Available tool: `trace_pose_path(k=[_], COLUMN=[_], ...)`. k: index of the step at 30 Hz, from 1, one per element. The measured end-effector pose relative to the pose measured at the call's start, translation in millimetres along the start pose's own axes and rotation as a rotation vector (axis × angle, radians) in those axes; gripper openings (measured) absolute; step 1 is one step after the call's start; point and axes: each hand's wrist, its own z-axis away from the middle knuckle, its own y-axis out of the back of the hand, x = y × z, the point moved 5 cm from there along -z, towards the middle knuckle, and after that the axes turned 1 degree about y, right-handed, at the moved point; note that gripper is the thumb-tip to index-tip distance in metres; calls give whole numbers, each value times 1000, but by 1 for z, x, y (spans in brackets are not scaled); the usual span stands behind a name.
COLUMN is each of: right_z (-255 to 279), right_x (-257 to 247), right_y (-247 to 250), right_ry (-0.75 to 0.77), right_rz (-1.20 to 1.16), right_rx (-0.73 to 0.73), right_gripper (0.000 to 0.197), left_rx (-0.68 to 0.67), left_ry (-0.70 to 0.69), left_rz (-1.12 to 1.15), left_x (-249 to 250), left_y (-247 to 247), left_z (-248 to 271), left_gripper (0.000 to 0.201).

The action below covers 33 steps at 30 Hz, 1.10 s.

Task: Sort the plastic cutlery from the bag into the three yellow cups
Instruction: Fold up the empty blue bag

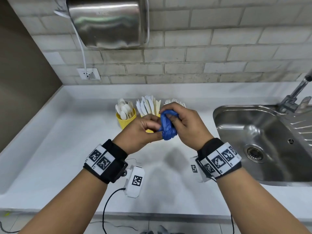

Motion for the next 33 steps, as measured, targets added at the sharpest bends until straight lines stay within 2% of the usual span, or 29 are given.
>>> trace_pose_path(k=[4, 6, 9, 12, 15, 17, 20, 23, 29, 31, 33], right_z=[-2, 2, 7, 8, 6, 3, -2, -3, -16, -17, -14], right_x=[14, 16, 17, 14, 9, 5, 1, -1, 16, 22, 24], right_y=[-19, -31, -43, -46, -39, -35, -29, -24, -32, -36, -38], right_ry=[-167, -243, -309, -367, -283, -173, -35, -8, -300, -388, -444], right_rz=[-370, -407, -247, -106, 166, 341, 398, 303, 71, -43, -161], right_rx=[111, 125, 79, -25, -123, -106, 32, 192, 195, 203, 200], right_gripper=[23, 32, 26, 30, 20, 19, 20, 21, 25, 23, 16], left_rx=[116, 135, 242, 390, 516, 559, 537, 421, 330, 267, 197], left_ry=[-130, -167, -156, -117, -86, -69, 12, 146, 206, 152, 64], left_rz=[160, 212, 184, 142, 11, -61, 16, 113, 391, 320, 125], left_x=[5, 6, 6, -1, -11, -11, -12, -14, -13, -7, 1], left_y=[7, 9, 10, 13, 18, 18, 19, 17, -8, -14, -15], left_z=[-3, -6, -11, -14, -15, -13, -14, -15, -6, -2, 1], left_gripper=[9, 11, 12, 17, 17, 19, 15, 13, 30, 31, 28])
